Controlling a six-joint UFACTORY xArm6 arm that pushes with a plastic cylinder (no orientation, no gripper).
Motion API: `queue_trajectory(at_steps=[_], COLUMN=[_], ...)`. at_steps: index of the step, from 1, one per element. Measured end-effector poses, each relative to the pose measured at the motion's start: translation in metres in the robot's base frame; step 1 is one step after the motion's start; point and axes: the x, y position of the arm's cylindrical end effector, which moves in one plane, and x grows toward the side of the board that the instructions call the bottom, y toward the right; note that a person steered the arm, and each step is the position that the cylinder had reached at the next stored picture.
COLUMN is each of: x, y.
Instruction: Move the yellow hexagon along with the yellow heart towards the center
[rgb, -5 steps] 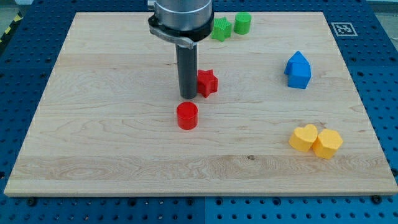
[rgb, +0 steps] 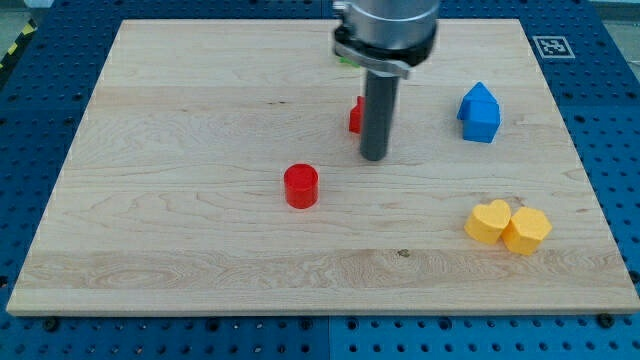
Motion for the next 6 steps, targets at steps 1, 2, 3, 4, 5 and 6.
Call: queue_trajectory(at_steps=[1,2,3,4,5,6], x=[0.011,0.052,0.088,0.112,0.112,0.123], y=[0.063,0.13,0.197,0.216,0.205,0.155])
